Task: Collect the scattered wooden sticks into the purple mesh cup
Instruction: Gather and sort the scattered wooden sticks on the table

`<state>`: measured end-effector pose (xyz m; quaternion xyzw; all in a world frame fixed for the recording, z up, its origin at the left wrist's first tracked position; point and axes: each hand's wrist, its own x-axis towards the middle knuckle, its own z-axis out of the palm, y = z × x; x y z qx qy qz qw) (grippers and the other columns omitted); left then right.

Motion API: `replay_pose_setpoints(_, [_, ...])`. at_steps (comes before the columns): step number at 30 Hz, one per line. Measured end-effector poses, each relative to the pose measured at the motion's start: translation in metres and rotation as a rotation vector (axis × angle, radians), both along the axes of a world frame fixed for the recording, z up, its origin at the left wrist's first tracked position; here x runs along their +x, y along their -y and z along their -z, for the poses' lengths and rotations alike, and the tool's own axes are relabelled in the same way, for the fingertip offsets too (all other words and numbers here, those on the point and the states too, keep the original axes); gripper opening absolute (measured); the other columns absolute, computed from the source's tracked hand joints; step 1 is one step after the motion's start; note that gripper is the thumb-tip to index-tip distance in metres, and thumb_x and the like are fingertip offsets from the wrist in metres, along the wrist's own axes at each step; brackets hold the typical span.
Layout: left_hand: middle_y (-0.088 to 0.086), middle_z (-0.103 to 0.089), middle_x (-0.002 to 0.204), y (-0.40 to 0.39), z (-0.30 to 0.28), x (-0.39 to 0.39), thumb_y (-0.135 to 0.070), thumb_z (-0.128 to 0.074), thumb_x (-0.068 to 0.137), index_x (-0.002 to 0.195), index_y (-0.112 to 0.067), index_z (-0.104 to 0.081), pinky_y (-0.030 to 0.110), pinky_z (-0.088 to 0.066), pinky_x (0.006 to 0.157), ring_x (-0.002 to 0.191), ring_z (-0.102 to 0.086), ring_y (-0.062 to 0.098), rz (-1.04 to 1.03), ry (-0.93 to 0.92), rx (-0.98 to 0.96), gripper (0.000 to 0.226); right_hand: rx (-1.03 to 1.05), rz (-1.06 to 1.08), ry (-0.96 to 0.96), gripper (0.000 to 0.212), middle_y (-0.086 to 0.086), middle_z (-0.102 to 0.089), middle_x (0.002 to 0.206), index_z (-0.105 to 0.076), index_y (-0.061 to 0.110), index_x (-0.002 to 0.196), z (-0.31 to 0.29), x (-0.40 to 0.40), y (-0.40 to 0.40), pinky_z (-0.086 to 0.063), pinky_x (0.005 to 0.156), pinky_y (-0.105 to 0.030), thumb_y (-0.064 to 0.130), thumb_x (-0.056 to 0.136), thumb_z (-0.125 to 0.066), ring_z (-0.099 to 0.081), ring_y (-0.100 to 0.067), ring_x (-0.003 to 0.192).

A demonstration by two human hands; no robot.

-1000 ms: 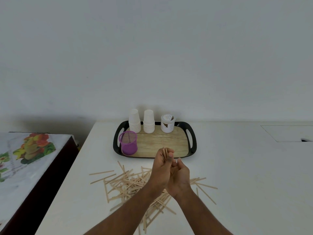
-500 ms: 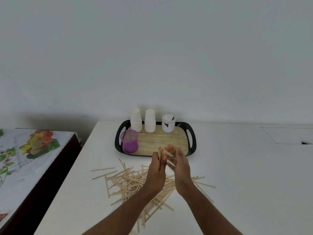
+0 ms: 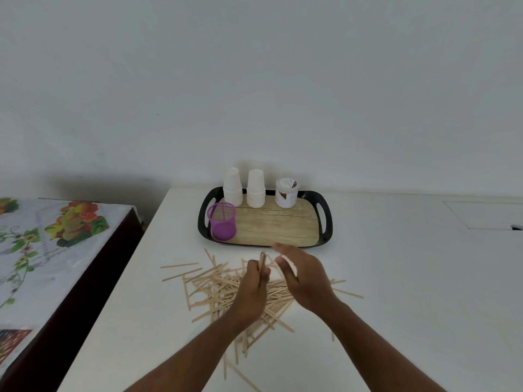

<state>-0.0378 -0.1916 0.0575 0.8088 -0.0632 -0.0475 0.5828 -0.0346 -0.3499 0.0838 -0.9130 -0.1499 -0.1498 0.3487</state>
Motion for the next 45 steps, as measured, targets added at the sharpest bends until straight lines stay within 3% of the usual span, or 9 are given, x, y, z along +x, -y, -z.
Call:
replay_pose_setpoints(3, [0.002, -0.048, 0.081, -0.02, 0.009, -0.001, -0.028, -0.035, 0.111, 0.099, -0.013, -0.046, 0.021, -0.038, 0.052, 0.066, -0.044, 0.011, -0.08, -0.089, 0.053, 0.022, -0.023, 0.256, -0.121, 0.042, 0.0, -0.062, 0.144, -0.057, 0.019, 0.144, 0.03, 0.004, 0.035, -0.046, 0.112, -0.039, 0.036, 0.106, -0.053, -0.056, -0.017, 0.134])
replay_pose_setpoints(8, [0.006, -0.058, 0.09, -0.06, 0.026, -0.003, -0.033, -0.036, 0.11, 0.111, -0.008, -0.047, 0.032, -0.043, 0.062, 0.077, -0.055, 0.017, -0.281, -0.175, 0.136, 0.027, -0.401, 0.318, -0.447, 0.07, 0.0, -0.017, 0.173, -0.025, 0.022, 0.163, 0.095, -0.01, 0.098, -0.014, 0.129, -0.044, 0.058, 0.105, -0.039, -0.006, -0.021, 0.161])
replay_pose_setpoints(11, [0.007, -0.057, 0.087, -0.076, 0.04, 0.0, -0.031, -0.039, 0.11, 0.11, -0.009, -0.048, 0.032, -0.042, 0.06, 0.071, -0.053, 0.018, -0.425, -0.32, -0.01, 0.024, -0.498, 0.282, -0.515, 0.074, 0.0, 0.007, 0.174, -0.003, 0.02, 0.166, 0.123, -0.023, 0.103, 0.0, 0.129, -0.044, 0.058, 0.106, -0.027, 0.013, -0.019, 0.16])
replay_pose_setpoints(15, [0.003, -0.044, 0.069, -0.082, 0.05, 0.006, -0.03, -0.041, 0.11, 0.099, -0.009, -0.045, 0.029, -0.033, 0.05, 0.052, -0.037, 0.014, -0.531, -0.443, -0.195, 0.024, -0.47, 0.242, -0.479, 0.075, -0.002, 0.014, 0.173, 0.003, 0.014, 0.165, 0.132, -0.028, 0.077, 0.009, 0.128, -0.037, 0.054, 0.108, -0.025, 0.02, -0.016, 0.157])
replay_pose_setpoints(20, [0.002, -0.047, 0.067, -0.077, 0.052, 0.011, -0.028, -0.043, 0.111, 0.096, -0.008, -0.048, 0.028, -0.032, 0.05, 0.042, -0.036, 0.012, -0.607, -0.581, -0.422, 0.025, -0.329, 0.103, -0.386, 0.073, 0.002, -0.006, 0.173, -0.013, 0.017, 0.165, 0.115, -0.01, 0.048, -0.005, 0.128, -0.032, 0.042, 0.106, -0.048, 0.003, -0.018, 0.161])
replay_pose_setpoints(23, [0.003, -0.045, 0.066, -0.075, 0.051, 0.01, -0.027, -0.044, 0.11, 0.097, -0.008, -0.049, 0.029, -0.034, 0.049, 0.049, -0.035, 0.014, -0.615, -0.61, -0.497, 0.024, -0.431, -0.013, -0.355, 0.078, 0.004, -0.019, 0.171, -0.028, 0.023, 0.162, 0.099, 0.008, 0.051, -0.02, 0.129, -0.037, 0.035, 0.095, -0.066, -0.009, -0.019, 0.16])
replay_pose_setpoints(29, [0.005, -0.042, 0.067, -0.072, 0.049, 0.006, -0.027, -0.045, 0.11, 0.098, -0.006, -0.049, 0.033, -0.034, 0.051, 0.053, -0.034, 0.016, -0.591, -0.625, -0.5, 0.025, -0.736, -0.196, -0.514, 0.1, 0.003, -0.027, 0.165, -0.022, 0.026, 0.162, 0.081, 0.042, 0.05, -0.037, 0.117, -0.044, 0.042, 0.083, -0.081, -0.028, -0.022, 0.149])
replay_pose_setpoints(37, [0.003, -0.044, 0.069, -0.077, 0.043, 0.004, -0.025, -0.044, 0.11, 0.107, -0.007, -0.052, 0.03, -0.035, 0.05, 0.054, -0.035, 0.014, -0.585, -0.623, -0.535, 0.02, -0.774, -0.166, -0.319, 0.042, 0.009, -0.055, 0.13, -0.064, 0.03, 0.134, 0.083, 0.052, 0.049, -0.054, 0.087, -0.032, 0.035, 0.094, -0.071, -0.053, -0.013, 0.11])
replay_pose_setpoints(45, [0.002, -0.045, 0.071, -0.083, 0.044, 0.005, -0.026, -0.044, 0.11, 0.1, -0.012, -0.054, 0.026, -0.034, 0.044, 0.053, -0.035, 0.013, -0.617, -0.637, -0.538, 0.02, -0.756, -0.162, -0.244, 0.026, 0.011, -0.06, 0.118, -0.069, 0.03, 0.12, 0.083, 0.048, 0.051, -0.051, 0.079, -0.028, 0.04, 0.096, -0.066, -0.054, -0.011, 0.102])
